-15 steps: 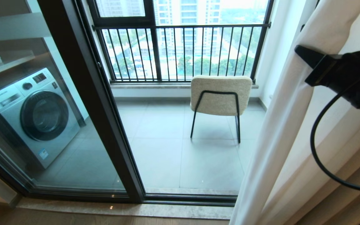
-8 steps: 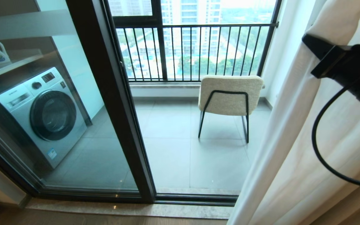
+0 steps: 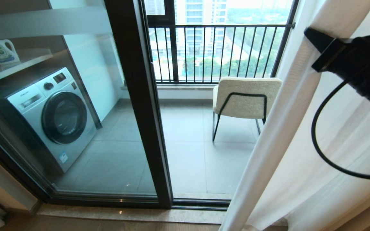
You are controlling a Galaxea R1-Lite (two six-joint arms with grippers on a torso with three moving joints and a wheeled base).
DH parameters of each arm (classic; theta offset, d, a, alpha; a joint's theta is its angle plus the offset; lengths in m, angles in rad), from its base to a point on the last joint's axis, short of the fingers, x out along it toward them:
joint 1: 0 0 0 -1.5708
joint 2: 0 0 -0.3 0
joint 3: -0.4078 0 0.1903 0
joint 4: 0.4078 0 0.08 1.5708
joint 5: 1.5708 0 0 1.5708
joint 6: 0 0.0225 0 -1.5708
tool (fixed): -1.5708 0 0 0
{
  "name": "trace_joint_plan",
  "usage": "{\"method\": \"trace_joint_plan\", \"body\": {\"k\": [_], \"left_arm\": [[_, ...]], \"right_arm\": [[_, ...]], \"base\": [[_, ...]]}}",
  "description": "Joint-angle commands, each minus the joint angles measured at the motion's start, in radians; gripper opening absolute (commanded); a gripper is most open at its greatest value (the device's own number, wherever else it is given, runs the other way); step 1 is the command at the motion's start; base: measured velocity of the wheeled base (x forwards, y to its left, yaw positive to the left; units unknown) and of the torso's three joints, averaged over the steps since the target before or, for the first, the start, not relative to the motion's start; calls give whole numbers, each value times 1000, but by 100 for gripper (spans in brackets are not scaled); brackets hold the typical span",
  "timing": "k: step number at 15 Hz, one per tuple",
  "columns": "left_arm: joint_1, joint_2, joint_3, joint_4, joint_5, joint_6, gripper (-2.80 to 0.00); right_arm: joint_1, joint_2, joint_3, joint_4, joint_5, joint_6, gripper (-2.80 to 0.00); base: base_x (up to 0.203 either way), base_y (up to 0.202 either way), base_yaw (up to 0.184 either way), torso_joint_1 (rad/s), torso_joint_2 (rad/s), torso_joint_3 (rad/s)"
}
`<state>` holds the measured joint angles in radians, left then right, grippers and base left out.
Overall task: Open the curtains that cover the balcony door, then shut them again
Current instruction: Close the inner curtains on both sides
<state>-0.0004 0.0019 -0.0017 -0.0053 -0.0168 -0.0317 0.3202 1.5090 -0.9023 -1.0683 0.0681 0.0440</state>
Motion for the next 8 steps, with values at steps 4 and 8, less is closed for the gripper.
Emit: {"method": "trace_joint_plan", "body": {"k": [4,8], "left_arm": [[0,0,0,-1,0,-1,-280],[-1,0,0,-1,0,-1,-280]], "right_arm": [[0,43,-35,-5,0,-1,-280],[-8,43,-36,-3,-19,-6,-280]], "base": [[0,188,1,1,4,2],[0,191,3,3,2,1]]}}
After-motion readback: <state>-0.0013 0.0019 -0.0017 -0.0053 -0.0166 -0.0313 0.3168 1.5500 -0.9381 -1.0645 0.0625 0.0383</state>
